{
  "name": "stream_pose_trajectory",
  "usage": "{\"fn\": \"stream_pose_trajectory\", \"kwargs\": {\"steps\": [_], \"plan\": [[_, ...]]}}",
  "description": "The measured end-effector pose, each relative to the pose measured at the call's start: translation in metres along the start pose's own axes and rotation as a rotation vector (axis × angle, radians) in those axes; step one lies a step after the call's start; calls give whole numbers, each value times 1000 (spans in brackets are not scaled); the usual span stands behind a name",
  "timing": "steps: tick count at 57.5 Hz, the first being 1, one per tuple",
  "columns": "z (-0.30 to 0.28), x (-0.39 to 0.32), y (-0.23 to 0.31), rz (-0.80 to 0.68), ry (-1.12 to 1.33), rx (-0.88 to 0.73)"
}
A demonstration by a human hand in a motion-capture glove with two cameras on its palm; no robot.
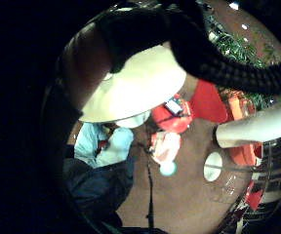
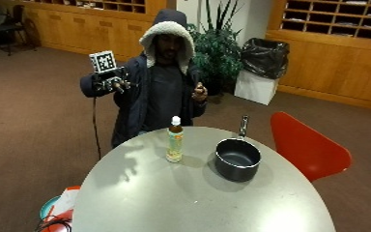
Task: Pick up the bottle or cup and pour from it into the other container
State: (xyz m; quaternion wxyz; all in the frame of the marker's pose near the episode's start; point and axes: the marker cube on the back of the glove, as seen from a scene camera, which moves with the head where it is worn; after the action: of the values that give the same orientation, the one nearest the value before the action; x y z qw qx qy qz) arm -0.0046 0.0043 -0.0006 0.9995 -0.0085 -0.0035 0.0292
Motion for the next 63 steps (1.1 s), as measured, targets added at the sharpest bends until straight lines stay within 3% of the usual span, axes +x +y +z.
{"fn": "stream_pose_trajectory", "kwargs": {"steps": [6,12,17,20,30,34,42,63], "plan": [[1,-4,-6,135,4,24],[7,5,-21,1,26,32],[24,8,-49,145,31,69],[35,14,-63,88,17,33],[79,29,-118,180,-56,46],[93,36,-132,93,-84,-19],[123,35,-162,131,-160,-34],[208,-20,-251,86,-654,39]]}}
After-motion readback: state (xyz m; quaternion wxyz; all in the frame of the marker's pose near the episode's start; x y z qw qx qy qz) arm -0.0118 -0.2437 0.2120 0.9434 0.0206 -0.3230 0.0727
